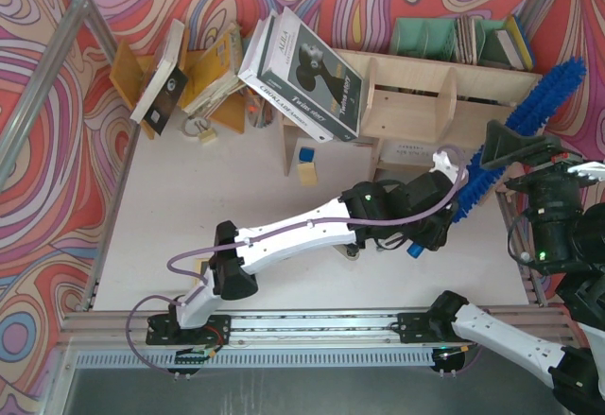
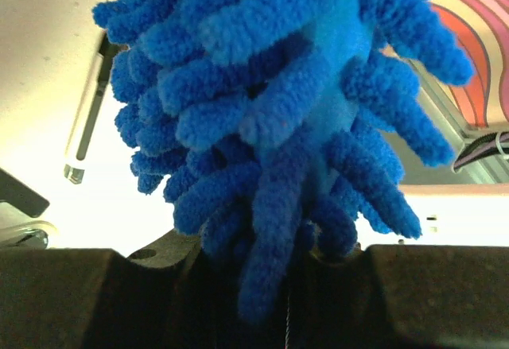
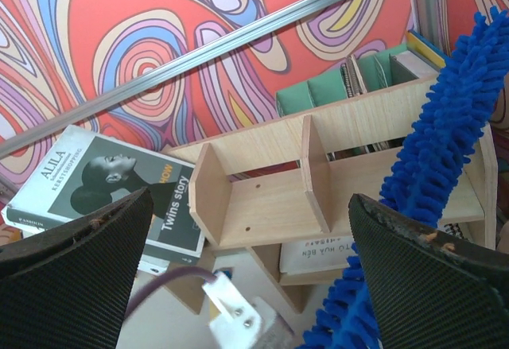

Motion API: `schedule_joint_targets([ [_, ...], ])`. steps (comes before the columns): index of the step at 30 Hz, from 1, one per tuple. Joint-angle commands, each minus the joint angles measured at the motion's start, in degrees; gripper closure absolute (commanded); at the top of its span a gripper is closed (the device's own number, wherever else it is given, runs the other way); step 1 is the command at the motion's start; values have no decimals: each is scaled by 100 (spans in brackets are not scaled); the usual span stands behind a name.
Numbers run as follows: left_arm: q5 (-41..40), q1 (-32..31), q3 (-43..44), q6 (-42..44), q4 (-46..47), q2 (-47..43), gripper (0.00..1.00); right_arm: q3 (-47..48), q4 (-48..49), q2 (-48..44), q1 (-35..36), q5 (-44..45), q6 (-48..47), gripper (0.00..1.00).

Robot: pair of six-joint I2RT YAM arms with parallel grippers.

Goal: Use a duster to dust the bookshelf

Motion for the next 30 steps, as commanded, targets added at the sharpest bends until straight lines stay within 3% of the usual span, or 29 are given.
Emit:
schedule_joint_targets([
  [1,-568,96,-72,183,229,-458,100,-24,111,-34,23,23,85,1],
  [13,-902,502,93,-3,29,-457,100,-40,28,-118,23,72,97,1],
  [19,-779,483,-233,-5,172,-720,100,-109,67,-146,19,123,47,1],
  [26,-1295,136,-1717,328,738,-1821,100,-185,68,-168,23,156,35,1],
  [30,-1651,89,-3059,201,1241,-2731,100,-203,64,-168,24,169,35,1],
])
